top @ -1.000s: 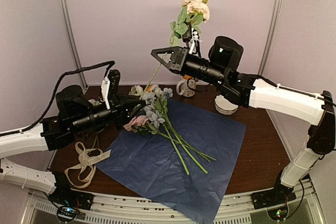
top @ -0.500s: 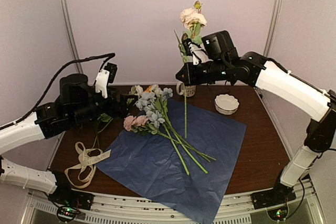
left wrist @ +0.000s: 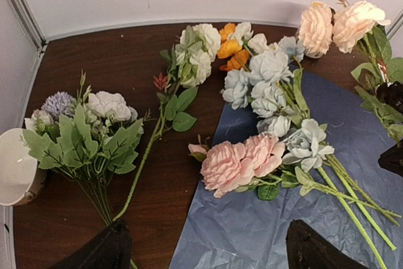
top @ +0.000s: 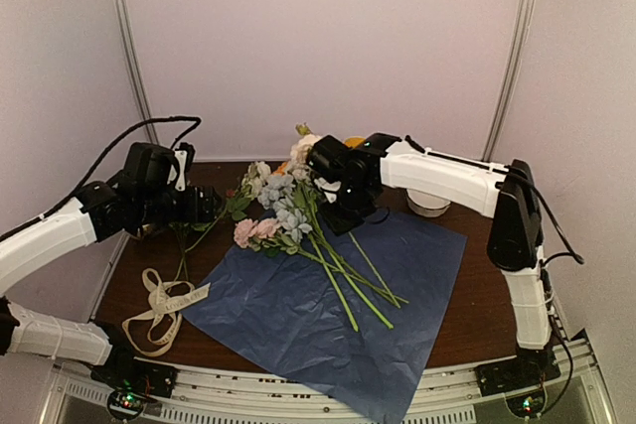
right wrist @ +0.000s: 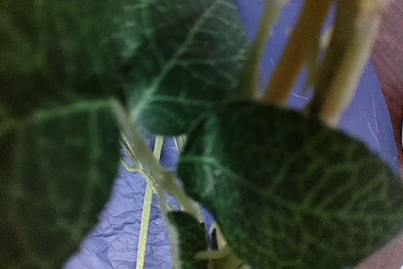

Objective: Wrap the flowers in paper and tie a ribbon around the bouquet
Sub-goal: Place the fake flower on the flattened wrapping paper.

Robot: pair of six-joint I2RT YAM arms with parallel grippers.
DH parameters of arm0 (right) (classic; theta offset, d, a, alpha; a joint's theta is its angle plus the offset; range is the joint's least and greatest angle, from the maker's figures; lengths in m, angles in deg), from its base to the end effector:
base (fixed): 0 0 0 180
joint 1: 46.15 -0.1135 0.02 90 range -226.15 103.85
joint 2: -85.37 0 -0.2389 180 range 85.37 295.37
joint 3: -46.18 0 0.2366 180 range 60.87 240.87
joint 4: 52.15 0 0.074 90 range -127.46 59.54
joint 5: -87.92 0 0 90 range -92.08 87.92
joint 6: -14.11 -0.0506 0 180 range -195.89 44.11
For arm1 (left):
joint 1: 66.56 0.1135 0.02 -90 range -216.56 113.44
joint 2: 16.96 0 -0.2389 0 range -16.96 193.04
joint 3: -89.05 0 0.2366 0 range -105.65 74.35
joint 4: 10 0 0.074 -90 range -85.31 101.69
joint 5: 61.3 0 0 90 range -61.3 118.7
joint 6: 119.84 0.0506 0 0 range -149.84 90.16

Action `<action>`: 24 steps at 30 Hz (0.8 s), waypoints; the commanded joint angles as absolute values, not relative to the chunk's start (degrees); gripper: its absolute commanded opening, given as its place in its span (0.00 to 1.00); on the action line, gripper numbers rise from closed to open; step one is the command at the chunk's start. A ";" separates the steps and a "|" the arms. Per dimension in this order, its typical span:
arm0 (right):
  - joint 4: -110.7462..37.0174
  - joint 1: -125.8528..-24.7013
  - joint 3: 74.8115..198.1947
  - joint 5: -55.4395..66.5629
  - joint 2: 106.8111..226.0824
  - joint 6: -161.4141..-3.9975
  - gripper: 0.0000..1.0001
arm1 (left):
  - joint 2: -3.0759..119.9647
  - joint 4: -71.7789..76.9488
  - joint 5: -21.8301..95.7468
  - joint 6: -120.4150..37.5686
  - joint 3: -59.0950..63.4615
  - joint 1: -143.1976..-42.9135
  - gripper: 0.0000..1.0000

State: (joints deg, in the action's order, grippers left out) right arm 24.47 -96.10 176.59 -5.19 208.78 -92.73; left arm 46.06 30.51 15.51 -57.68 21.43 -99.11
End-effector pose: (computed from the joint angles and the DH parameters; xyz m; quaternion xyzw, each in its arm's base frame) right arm 0.2786 0.3272 0.2250 -0.2757 0.9444 0.0750 0.1624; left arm 0.2147 -0.1233 0.2731 -0.0158 0.8862 -0.1388 0.4418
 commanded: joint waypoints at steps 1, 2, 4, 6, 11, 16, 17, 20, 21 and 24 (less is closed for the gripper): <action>25.98 -96.73 178.91 -5.37 210.93 -93.04 0.12 | 48.68 31.91 18.36 -58.70 21.55 -96.97 0.89; 25.56 -96.70 178.91 -4.73 211.53 -93.22 0.16 | 49.24 31.98 18.79 -58.53 21.49 -96.48 0.89; 24.78 -96.74 178.91 -4.06 212.42 -93.50 0.26 | 50.25 32.06 19.34 -57.90 21.44 -94.98 0.89; 24.85 -96.70 178.91 -4.04 213.12 -93.60 0.33 | 51.37 32.36 20.50 -57.60 21.36 -92.35 0.88; 25.73 -96.76 178.82 -5.87 211.98 -93.37 0.40 | 53.57 31.69 25.17 -57.09 22.52 -84.47 0.86; 24.46 -96.77 175.52 -5.86 208.24 -92.99 0.41 | 56.67 29.11 27.97 -58.01 24.86 -76.90 0.83; 24.27 -96.75 175.08 -5.74 207.64 -93.01 0.41 | 57.48 28.40 28.36 -58.22 25.13 -76.10 0.79; 23.76 -96.83 172.96 -6.11 205.54 -93.18 0.41 | 60.19 26.03 29.30 -58.48 25.88 -74.36 0.56; 23.33 -96.78 172.09 -6.36 204.79 -93.39 0.42 | 61.27 25.32 29.64 -58.64 25.99 -73.93 0.50; 21.94 -96.79 169.11 -6.56 202.93 -93.60 0.42 | 65.24 22.99 31.19 -59.22 25.91 -72.58 0.49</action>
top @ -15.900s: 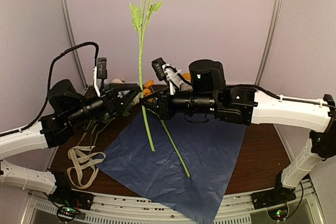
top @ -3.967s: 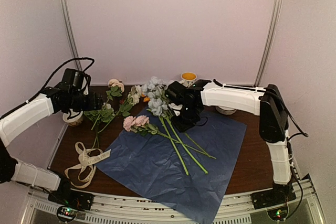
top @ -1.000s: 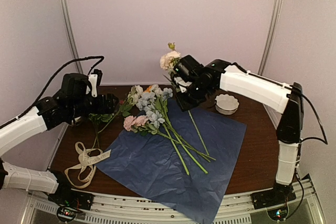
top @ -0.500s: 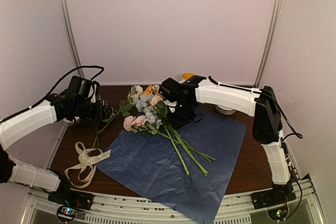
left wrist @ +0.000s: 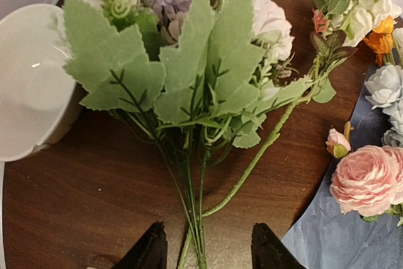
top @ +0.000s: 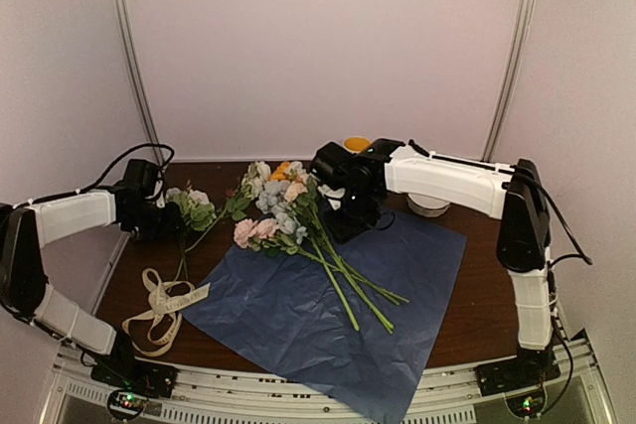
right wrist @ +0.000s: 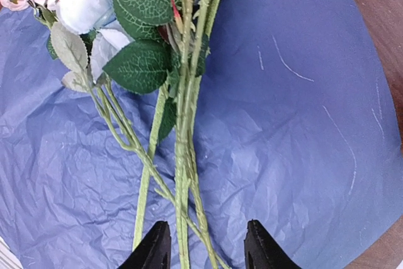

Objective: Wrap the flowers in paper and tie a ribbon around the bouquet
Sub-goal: Place the fake flower on the flattened wrapping paper, then pick up the fake flower from the corner of the board, then pass from the left arm to the right

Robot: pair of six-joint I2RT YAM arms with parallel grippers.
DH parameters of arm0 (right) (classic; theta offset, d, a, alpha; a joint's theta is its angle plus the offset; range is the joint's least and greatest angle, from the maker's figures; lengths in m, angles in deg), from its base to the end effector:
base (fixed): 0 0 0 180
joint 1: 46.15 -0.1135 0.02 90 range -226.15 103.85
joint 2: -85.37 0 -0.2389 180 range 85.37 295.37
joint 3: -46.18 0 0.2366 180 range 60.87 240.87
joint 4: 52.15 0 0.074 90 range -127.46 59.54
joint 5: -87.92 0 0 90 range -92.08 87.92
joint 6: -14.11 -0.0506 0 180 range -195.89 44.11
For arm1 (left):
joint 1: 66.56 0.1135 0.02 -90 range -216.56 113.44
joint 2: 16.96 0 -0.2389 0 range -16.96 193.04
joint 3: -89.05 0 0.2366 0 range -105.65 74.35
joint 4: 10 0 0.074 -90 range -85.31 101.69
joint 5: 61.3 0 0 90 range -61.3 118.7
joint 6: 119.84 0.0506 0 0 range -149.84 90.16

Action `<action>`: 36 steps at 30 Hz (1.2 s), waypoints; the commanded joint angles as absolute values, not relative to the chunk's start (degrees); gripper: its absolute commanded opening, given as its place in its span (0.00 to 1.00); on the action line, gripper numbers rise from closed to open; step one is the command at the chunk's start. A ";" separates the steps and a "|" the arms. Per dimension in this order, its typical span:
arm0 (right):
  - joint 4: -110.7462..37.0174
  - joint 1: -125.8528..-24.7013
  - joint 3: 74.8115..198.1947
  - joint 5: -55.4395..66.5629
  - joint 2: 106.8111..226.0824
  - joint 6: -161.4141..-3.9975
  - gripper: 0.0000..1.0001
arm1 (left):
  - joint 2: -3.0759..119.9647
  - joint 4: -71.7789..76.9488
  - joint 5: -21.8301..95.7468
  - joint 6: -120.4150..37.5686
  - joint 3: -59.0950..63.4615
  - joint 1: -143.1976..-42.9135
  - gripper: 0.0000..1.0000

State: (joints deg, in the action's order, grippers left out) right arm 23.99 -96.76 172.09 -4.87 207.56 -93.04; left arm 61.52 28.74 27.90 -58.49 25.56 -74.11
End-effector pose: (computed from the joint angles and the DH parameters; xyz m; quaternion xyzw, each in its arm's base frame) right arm 0.2691 0.3238 0.2123 -0.2808 0.9472 0.0652 0.1402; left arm 0.2723 -0.0354 0.1859 -0.1761 0.9338 -0.0904 0.2979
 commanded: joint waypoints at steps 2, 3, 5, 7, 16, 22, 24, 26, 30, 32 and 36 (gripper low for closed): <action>21.61 -96.83 167.89 -6.81 202.46 -93.56 0.42 | 68.07 22.29 31.39 -59.29 25.19 -71.89 0.48; 21.77 -96.79 167.51 -6.94 202.36 -93.51 0.42 | 69.37 22.24 31.23 -59.32 24.58 -71.76 0.48; 21.78 -96.82 166.77 -7.29 202.35 -93.35 0.42 | 72.27 21.94 30.97 -59.04 23.31 -71.74 0.48; 21.92 -96.90 166.16 -7.52 202.38 -93.28 0.42 | 74.67 21.49 30.89 -58.94 22.33 -71.70 0.47; 21.79 -96.91 164.52 -8.43 200.98 -92.88 0.43 | 74.05 19.48 28.14 -60.98 23.45 -71.71 0.00; 21.90 -96.95 165.47 -8.55 200.86 -92.69 0.43 | 60.31 14.37 26.50 -62.38 29.17 -71.90 0.00; 22.10 -97.02 165.79 -8.89 200.61 -92.76 0.43 | 56.18 13.23 26.71 -61.73 30.05 -72.63 0.00; 21.57 -97.11 165.54 -9.94 199.67 -93.03 0.43 | 51.60 12.64 26.29 -61.14 30.52 -73.91 0.00; 17.27 -97.65 163.51 -10.09 195.74 -92.67 0.43 | 41.50 8.88 26.00 -60.37 32.51 -78.22 0.00; 11.67 -98.72 161.46 -8.50 192.43 -91.01 0.43 | 36.56 5.19 26.87 -58.77 33.06 -81.81 0.00; -1.54 -101.37 156.77 -2.43 184.87 -88.74 0.43 | 30.28 -6.17 38.81 -59.51 33.75 -87.15 0.00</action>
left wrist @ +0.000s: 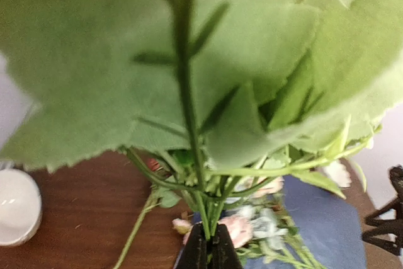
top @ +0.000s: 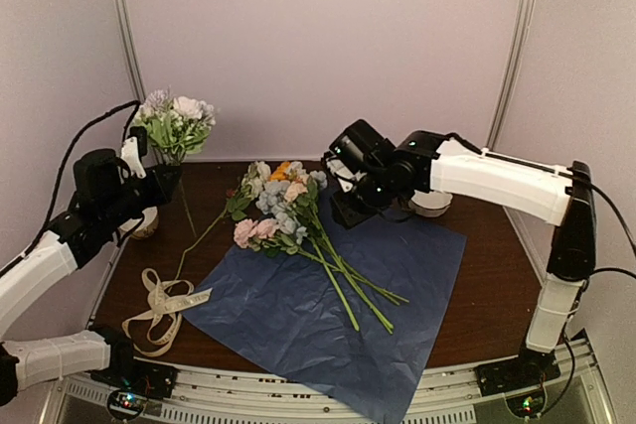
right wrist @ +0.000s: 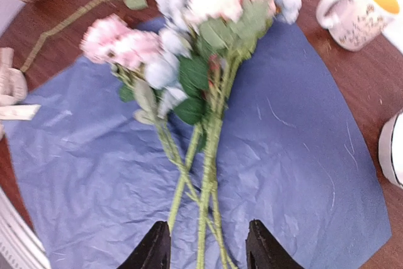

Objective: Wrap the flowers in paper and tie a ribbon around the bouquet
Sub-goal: Pass from the left arm to the right, then place the fake flower on the flattened wrapping paper.

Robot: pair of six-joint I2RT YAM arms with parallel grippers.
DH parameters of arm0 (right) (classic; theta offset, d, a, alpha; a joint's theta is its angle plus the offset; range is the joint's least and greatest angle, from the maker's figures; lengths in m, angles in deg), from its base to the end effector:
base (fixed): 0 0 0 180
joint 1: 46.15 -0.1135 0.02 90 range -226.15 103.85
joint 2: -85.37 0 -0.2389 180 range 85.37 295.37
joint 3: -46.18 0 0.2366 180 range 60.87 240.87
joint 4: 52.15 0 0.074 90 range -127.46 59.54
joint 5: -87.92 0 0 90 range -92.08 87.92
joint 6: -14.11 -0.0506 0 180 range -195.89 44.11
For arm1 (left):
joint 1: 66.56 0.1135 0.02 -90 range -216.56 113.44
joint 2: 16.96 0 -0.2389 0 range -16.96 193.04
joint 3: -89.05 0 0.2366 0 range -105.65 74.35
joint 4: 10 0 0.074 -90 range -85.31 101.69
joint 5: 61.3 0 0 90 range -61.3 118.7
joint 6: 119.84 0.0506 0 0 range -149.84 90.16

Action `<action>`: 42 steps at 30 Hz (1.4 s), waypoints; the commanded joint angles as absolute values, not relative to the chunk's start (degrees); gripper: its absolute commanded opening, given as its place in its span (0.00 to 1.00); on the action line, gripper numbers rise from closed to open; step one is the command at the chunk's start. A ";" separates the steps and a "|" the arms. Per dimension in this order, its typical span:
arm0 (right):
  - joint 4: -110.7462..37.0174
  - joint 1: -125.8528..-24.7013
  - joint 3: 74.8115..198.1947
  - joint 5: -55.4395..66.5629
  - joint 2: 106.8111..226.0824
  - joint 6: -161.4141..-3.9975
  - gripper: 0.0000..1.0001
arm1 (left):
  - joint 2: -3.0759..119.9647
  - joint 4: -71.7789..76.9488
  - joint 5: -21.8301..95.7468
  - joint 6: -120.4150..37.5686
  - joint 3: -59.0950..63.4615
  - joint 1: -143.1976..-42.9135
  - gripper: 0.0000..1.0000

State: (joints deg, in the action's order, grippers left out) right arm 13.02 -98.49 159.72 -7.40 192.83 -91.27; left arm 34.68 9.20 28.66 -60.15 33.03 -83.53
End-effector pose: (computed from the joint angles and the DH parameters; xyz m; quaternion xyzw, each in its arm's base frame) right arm 0.2425 0.3065 0.2597 -0.2935 0.9171 0.1112 0.2460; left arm 0.2182 -0.0665 0.2870 -0.0922 0.7870 -0.2444 0.5589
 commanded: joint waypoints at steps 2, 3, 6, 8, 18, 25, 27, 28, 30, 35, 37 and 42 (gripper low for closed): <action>-9.08 -102.97 154.39 2.59 181.81 -87.75 0.44 | 29.70 -11.27 42.72 -60.17 33.50 -90.90 0.00; -13.03 -103.92 153.25 5.27 180.38 -87.53 0.45 | 29.88 -13.55 44.50 -60.10 33.10 -93.03 0.00; -24.66 -106.45 150.39 13.99 177.95 -89.11 0.51 | 31.70 -18.67 49.65 -60.37 31.17 -98.18 0.00; -30.11 -108.02 149.83 16.99 177.68 -90.26 0.53 | 33.06 -22.31 51.43 -60.46 30.45 -102.45 0.00; -31.21 -110.54 153.18 12.26 180.64 -92.25 0.52 | 39.48 -30.22 55.49 -60.87 26.38 -111.57 0.00; -33.34 -110.34 149.11 8.64 178.55 -94.24 0.00 | 42.37 -36.72 56.60 -65.70 28.09 -111.73 0.00; -33.57 -109.97 146.76 5.92 176.63 -94.60 0.00 | 41.60 -31.68 54.14 -64.17 27.74 -111.73 0.09; -32.71 -109.51 145.98 4.50 175.80 -94.61 0.00 | 41.16 -27.15 51.97 -62.37 26.91 -111.73 0.29; -29.78 -108.20 144.85 2.10 174.59 -94.70 0.00 | 40.49 -16.01 45.84 -58.78 24.57 -111.73 0.54; -21.02 -103.08 141.54 -0.29 172.81 -93.76 0.00 | 39.60 4.56 31.04 -53.85 20.55 -109.30 0.84; -18.10 -100.67 139.42 0.35 172.76 -93.77 0.00 | 40.10 11.41 28.35 -53.86 19.62 -106.70 0.89; -11.94 -92.88 134.91 6.73 175.98 -95.25 0.00 | 47.74 27.56 32.23 -60.46 21.03 -88.41 0.90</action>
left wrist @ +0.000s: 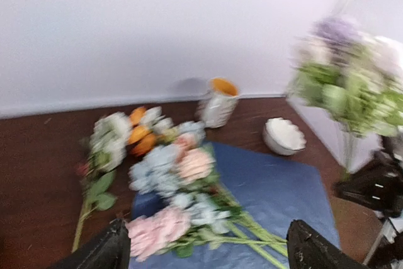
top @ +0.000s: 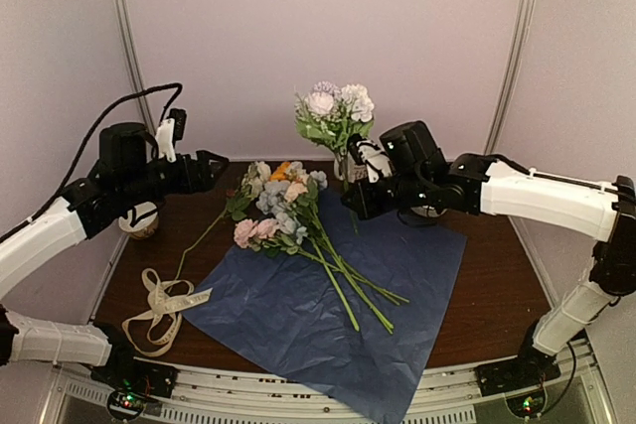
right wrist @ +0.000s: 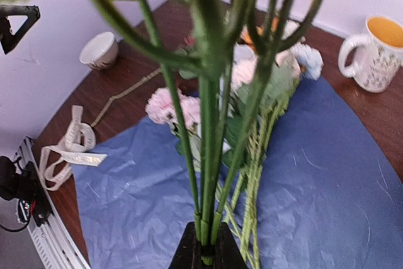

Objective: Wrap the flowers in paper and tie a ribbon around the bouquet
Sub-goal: Place the fake flower on the flattened wrapping paper.

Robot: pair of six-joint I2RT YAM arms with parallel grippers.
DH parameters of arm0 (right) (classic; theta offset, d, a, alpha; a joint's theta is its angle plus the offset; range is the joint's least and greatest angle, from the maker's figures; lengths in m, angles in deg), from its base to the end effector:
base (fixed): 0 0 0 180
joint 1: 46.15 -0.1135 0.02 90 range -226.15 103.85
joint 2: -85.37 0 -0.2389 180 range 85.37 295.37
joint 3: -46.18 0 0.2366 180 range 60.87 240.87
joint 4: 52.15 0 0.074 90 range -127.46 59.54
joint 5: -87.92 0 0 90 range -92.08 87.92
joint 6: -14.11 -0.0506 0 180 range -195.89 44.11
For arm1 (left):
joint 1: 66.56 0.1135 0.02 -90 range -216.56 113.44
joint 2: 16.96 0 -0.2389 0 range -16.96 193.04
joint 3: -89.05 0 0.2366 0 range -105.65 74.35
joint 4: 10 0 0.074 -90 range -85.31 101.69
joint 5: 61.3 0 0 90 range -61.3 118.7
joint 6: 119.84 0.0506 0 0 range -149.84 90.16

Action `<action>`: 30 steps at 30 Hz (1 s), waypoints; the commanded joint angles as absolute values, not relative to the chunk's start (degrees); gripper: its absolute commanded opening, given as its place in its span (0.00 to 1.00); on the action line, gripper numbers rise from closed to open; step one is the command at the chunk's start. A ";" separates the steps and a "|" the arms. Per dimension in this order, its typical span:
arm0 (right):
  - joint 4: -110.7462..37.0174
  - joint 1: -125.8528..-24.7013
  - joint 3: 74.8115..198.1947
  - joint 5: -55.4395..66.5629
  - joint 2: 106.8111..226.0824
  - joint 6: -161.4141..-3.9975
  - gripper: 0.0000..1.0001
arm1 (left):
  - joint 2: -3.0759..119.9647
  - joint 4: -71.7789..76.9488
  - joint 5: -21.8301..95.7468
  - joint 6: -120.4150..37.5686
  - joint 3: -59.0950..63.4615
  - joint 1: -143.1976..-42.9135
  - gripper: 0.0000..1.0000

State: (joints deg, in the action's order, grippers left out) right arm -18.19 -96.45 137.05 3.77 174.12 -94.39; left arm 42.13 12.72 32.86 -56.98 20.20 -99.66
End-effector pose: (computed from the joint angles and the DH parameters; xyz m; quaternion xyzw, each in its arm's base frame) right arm 0.2240 0.2779 0.2955 -0.2630 0.8326 0.3110 0.3753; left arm 0.2089 -0.1406 0.3307 0.0632 0.7796 -0.3369 0.5241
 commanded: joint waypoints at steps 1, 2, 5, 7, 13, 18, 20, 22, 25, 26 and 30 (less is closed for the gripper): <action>-10.70 -92.54 134.80 6.75 177.04 -94.58 0.00 | 49.14 27.99 32.57 -60.09 21.73 -86.68 0.89; -9.53 -92.25 134.90 6.22 178.17 -93.89 0.00 | 50.58 27.93 33.09 -59.34 22.38 -85.44 0.90; -6.94 -92.06 135.73 5.18 182.83 -91.88 0.00 | 55.00 26.98 32.66 -56.86 23.73 -83.76 0.90; -5.32 -91.82 136.97 5.76 186.21 -91.21 0.00 | 58.33 26.86 30.37 -55.75 23.62 -82.70 0.90; -1.86 -91.47 141.12 5.88 194.54 -89.59 0.05 | 69.47 28.45 25.68 -51.31 19.47 -80.02 0.90; 0.91 -91.46 142.75 2.39 197.60 -88.61 0.20 | 80.12 31.61 22.58 -47.40 13.52 -79.86 0.84; 1.79 -91.43 143.05 1.09 198.09 -88.11 0.28 | 82.94 32.22 21.78 -46.56 12.14 -79.79 0.83; 3.22 -91.41 143.51 -0.08 198.61 -87.59 0.33 | 85.27 32.20 21.14 -45.97 11.23 -79.76 0.82; 4.79 -91.47 144.16 -0.87 198.81 -87.05 0.36 | 86.91 32.84 20.36 -44.93 9.12 -79.73 0.76; 5.06 -91.50 144.08 -1.05 198.48 -86.99 0.36 | 87.38 33.17 19.99 -44.58 8.66 -79.67 0.72; 5.62 -91.50 143.92 -1.76 196.88 -87.47 0.37 | 88.83 34.96 19.66 -43.83 6.40 -79.74 0.50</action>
State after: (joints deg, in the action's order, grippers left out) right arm 3.29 -91.65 142.60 0.88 198.11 -87.79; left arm 87.68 33.38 21.23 -45.94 9.80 -80.10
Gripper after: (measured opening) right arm 0.365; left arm 0.581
